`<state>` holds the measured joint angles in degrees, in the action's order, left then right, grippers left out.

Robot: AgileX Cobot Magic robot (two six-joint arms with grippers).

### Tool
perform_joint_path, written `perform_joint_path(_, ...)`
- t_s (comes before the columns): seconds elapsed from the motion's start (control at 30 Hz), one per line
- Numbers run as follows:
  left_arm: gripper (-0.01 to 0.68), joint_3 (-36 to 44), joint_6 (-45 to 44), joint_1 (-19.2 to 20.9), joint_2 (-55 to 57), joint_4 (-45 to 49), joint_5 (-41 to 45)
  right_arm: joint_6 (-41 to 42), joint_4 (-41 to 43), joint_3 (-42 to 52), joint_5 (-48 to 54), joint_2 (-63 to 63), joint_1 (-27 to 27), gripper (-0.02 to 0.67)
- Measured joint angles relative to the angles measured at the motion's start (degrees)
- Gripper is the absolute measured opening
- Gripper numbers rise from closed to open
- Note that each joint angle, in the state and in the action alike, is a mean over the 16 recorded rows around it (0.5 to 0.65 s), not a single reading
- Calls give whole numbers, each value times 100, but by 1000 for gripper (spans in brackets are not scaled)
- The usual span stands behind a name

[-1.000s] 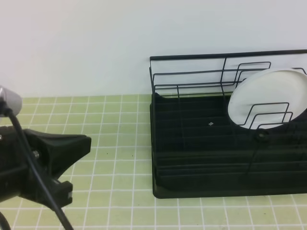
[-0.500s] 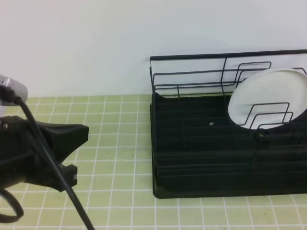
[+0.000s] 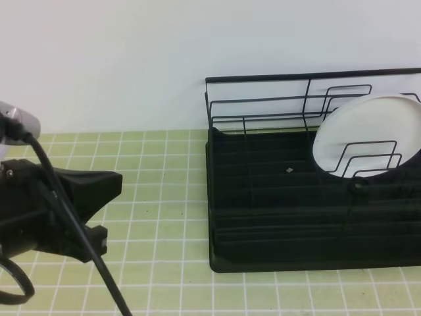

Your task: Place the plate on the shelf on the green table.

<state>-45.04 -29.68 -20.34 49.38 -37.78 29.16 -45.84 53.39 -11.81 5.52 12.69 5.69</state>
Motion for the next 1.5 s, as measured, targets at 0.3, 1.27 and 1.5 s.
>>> perform_joint_path(0.3,0,288,-158,456,-841,215,-107,0,53,0,31,0,0,-4)
perform_joint_path(1.27,0,4730,-407,1339,-5075,69,-2363,-2,53,0,55,32,0,-4)
perform_joint_path(1.5,0,4733,-243,1555,-5085,211,-2173,0,74,0,64,48,0,-4)
